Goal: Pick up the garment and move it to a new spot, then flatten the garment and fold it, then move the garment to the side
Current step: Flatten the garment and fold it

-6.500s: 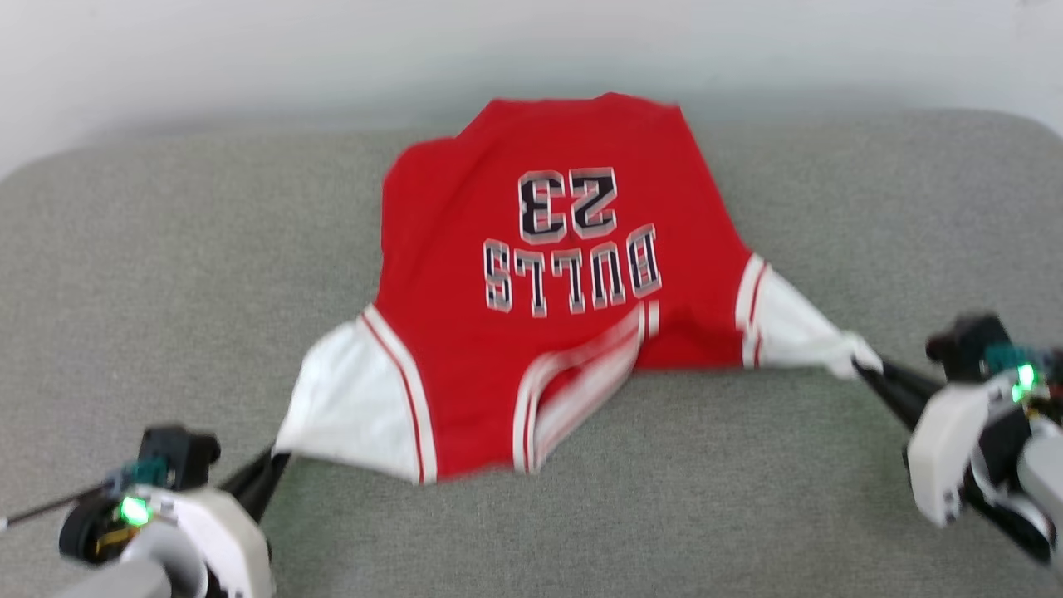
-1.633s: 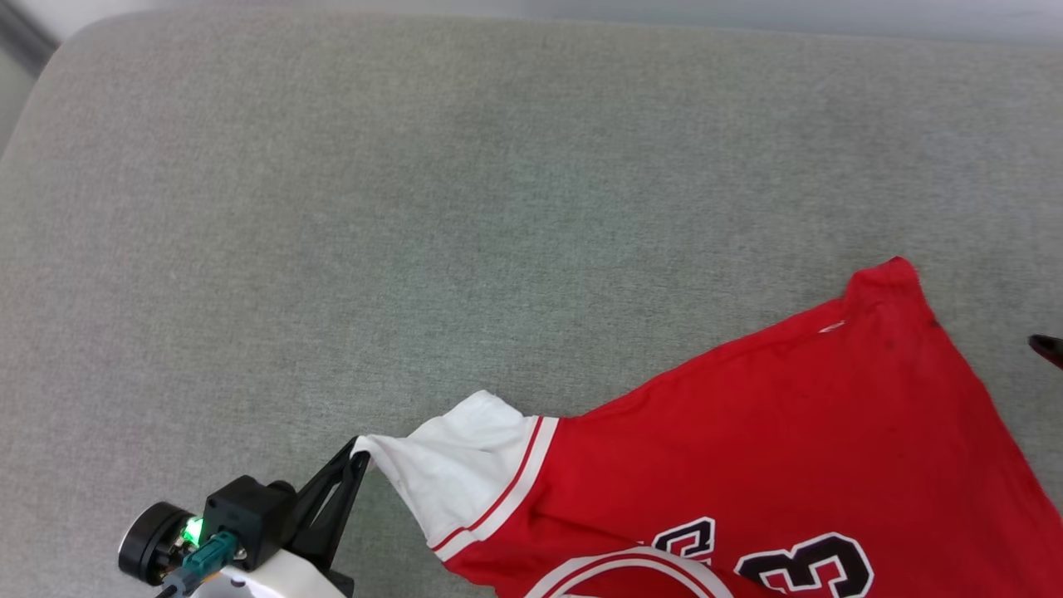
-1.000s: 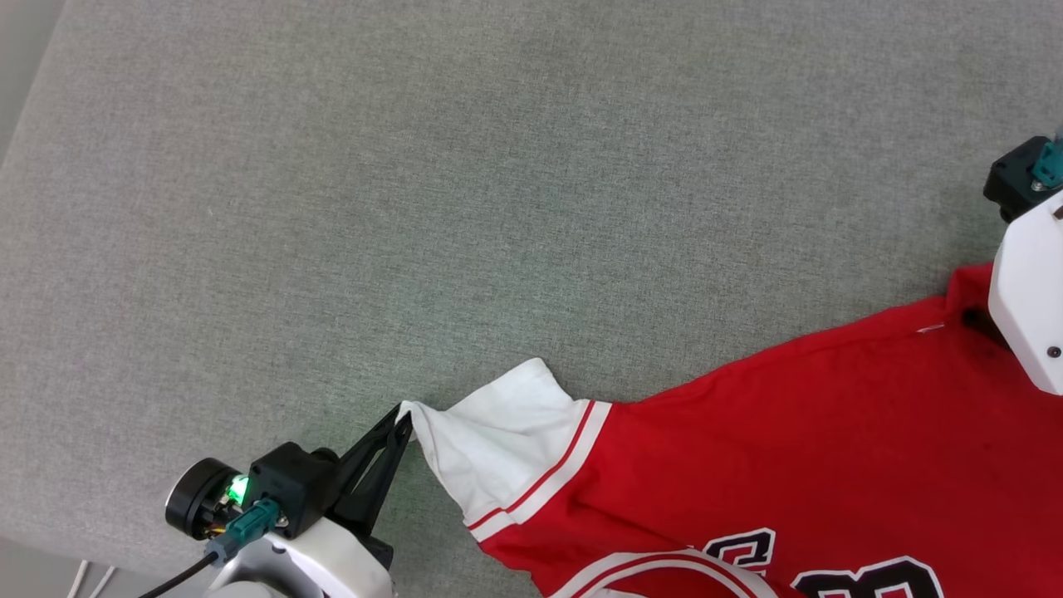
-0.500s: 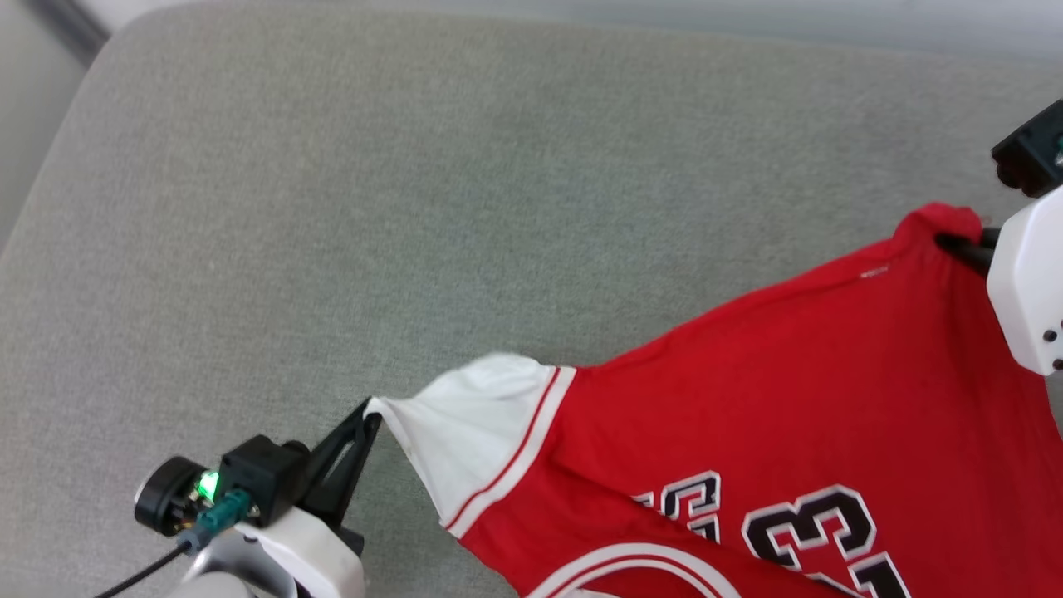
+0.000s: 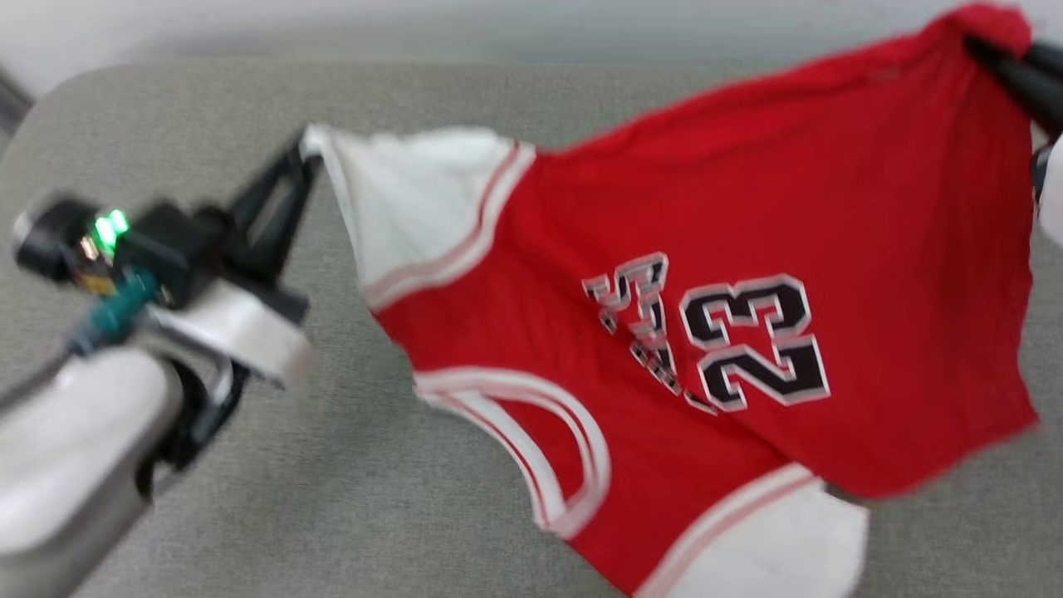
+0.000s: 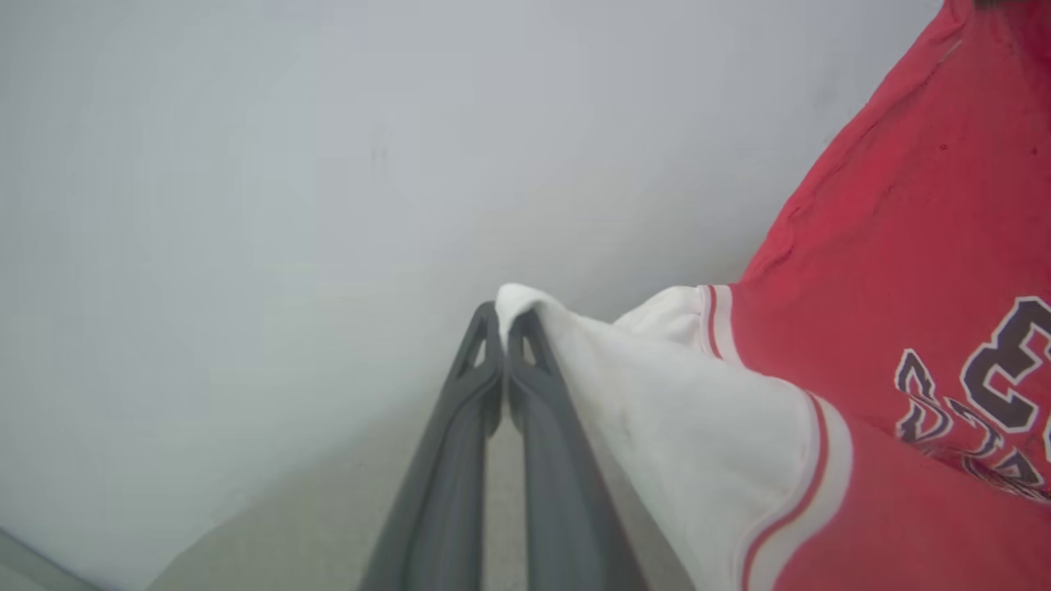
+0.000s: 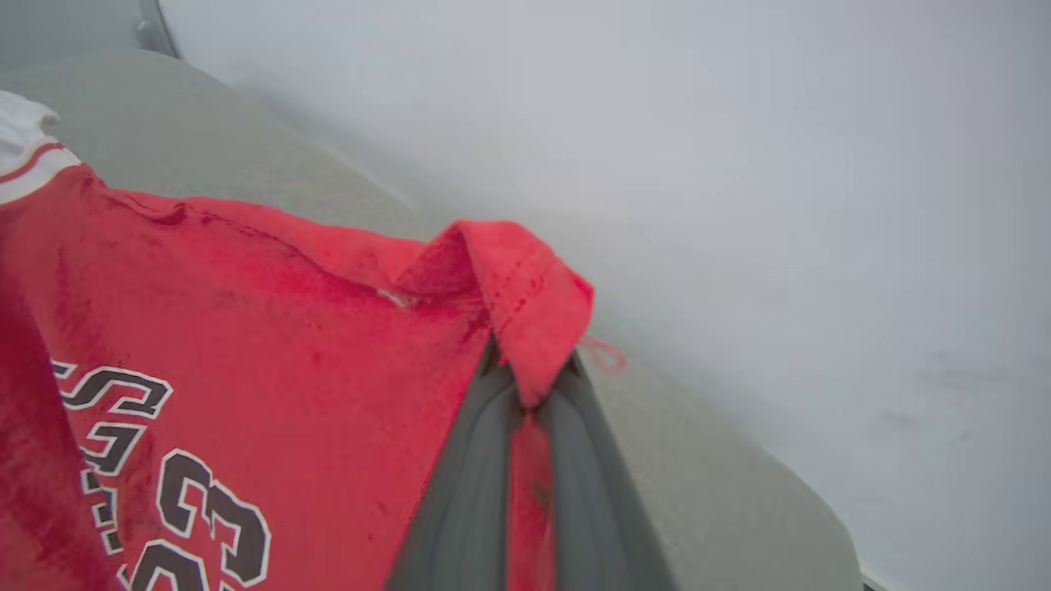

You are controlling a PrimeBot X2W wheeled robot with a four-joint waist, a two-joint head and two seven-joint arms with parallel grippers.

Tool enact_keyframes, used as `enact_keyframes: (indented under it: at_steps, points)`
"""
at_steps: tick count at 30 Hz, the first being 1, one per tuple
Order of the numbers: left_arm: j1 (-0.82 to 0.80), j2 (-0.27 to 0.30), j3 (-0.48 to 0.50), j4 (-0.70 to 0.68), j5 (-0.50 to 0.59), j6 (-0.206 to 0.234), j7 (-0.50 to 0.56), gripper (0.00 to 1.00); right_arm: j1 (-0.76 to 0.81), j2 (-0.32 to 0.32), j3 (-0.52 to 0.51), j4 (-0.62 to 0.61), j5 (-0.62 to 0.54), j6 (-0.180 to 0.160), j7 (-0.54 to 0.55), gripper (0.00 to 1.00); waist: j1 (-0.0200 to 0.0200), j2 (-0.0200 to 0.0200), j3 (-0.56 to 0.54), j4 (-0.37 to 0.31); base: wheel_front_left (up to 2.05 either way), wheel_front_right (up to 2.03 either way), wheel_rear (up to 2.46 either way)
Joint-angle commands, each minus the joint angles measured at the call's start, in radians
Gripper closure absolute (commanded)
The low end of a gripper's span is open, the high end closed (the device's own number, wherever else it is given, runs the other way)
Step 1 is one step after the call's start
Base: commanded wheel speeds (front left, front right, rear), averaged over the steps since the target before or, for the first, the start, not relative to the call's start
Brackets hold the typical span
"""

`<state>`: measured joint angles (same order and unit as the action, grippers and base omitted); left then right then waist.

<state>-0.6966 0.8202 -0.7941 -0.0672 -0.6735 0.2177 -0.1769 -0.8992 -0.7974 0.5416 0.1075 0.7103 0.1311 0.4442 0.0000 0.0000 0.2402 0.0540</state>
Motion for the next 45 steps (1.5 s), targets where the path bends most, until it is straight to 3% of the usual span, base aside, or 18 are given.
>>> enact_keyframes:
  at_steps: [1,11,21,29,35,45]
  points:
    - [-0.038,-0.002,0.012,0.004,0.004,-0.007,0.008,1.00,-0.020,0.017,-0.009,0.000,-0.012,-0.001,-0.010,1.00,0.0000,0.0000,0.020,-0.012,0.00,0.00,0.00]
    - [-0.501,-0.078,0.074,0.137,0.094,-0.115,0.087,1.00,-0.268,0.163,-0.136,0.083,-0.184,-0.001,-0.047,1.00,0.0000,0.0000,0.149,-0.048,0.00,0.00,0.00]
    - [-0.930,-0.200,0.096,0.377,0.164,-0.212,0.095,1.00,-0.637,0.249,-0.191,0.253,-0.319,-0.001,-0.049,1.00,0.0000,0.0000,0.272,-0.050,0.00,0.00,0.00]
    - [-1.196,-0.274,0.109,0.577,0.192,-0.272,0.060,1.00,-0.883,0.290,-0.167,0.395,-0.405,-0.001,-0.079,1.00,0.0000,0.0000,0.358,-0.037,0.00,0.00,0.00]
    - [-1.272,-0.320,0.108,0.704,0.187,-0.297,0.001,1.00,-0.957,0.327,-0.132,0.510,-0.424,-0.001,-0.126,1.00,0.0000,0.0000,0.400,-0.030,0.00,0.00,0.00]
    - [-1.095,-0.350,0.065,0.822,0.160,-0.320,-0.066,1.00,-0.812,0.379,-0.017,0.687,-0.360,-0.001,-0.235,1.00,0.0000,0.0000,0.377,-0.034,0.00,0.00,0.00]
